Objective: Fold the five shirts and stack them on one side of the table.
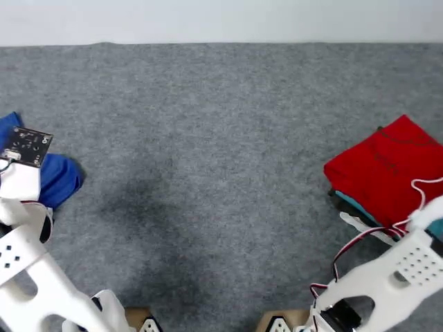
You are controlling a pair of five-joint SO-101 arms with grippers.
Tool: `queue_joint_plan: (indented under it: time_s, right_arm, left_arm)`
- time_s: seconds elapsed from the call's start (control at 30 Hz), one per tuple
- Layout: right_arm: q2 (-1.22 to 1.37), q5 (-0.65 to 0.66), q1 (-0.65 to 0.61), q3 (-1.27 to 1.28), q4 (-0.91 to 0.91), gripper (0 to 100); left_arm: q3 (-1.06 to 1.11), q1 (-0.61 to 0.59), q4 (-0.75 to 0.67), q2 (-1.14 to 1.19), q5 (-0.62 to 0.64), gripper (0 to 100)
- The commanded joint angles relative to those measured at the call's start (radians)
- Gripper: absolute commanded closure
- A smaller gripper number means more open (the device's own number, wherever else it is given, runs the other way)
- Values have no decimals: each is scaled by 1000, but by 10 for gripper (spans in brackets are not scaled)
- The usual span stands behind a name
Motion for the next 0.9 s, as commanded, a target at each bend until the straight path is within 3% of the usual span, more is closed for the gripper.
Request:
queue_joint_plan:
  time_s: [0.0,0.23,0.5,0.63,0.77,0.87]
  right_arm:
    - [-16,-5,7,-41,7,990]
    - [-186,-6,-64,-195,236,990]
    - [-222,-12,-162,-189,426,990]
    - [-243,-12,-174,-77,426,990]
    - [-334,-14,-176,106,426,990]
    - [-435,-14,-176,267,426,990]
  left_arm:
    - [27,6,-5,-17,-8,913]
    - [48,6,-21,-20,-9,913]
    - [48,6,-23,-21,-6,913]
    - [33,3,-25,-21,0,913]
    - [-104,-14,-51,-12,103,908]
    - [-140,-15,-112,-3,97,856]
